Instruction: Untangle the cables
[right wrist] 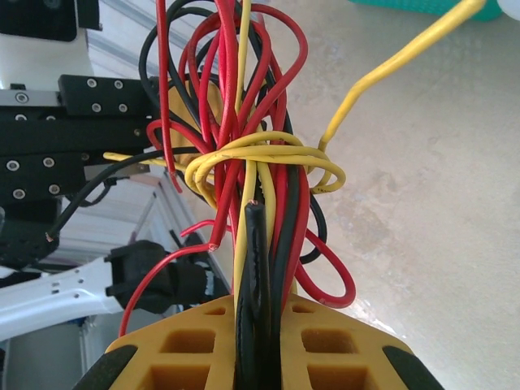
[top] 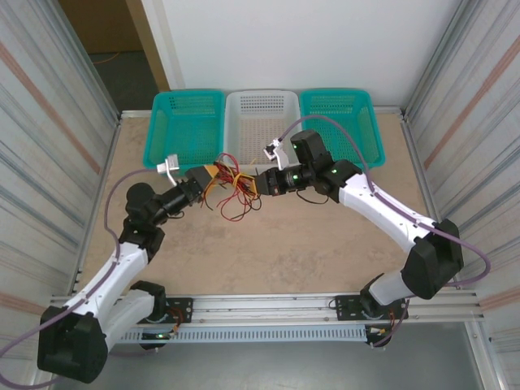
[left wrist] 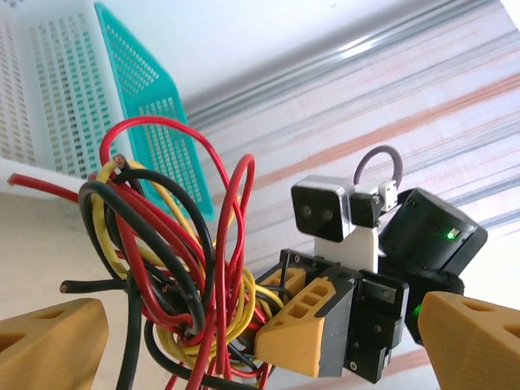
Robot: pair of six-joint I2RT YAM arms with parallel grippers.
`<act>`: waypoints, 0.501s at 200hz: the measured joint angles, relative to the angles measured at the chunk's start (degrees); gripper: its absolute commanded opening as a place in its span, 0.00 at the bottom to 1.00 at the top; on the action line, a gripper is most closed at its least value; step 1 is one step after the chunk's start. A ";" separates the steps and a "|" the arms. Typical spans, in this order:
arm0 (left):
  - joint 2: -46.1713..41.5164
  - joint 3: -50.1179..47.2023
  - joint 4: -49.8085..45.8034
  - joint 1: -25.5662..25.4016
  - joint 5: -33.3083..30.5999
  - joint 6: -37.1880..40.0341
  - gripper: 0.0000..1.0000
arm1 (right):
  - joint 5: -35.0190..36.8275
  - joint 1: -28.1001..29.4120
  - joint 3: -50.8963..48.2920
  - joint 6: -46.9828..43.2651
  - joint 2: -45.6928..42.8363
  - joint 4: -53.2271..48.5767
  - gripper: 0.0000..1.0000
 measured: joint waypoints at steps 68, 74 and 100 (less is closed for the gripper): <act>11.15 -0.61 7.87 -0.81 -1.38 -3.98 0.58 | -1.95 3.02 -0.02 3.85 1.92 5.44 0.00; 11.80 -0.61 8.92 -0.76 -1.33 -4.35 0.53 | -1.95 3.08 -0.02 3.96 2.10 5.49 0.00; 13.60 -0.61 12.33 -0.66 -1.40 -5.38 0.30 | -1.92 3.15 -0.02 4.92 2.54 5.73 0.00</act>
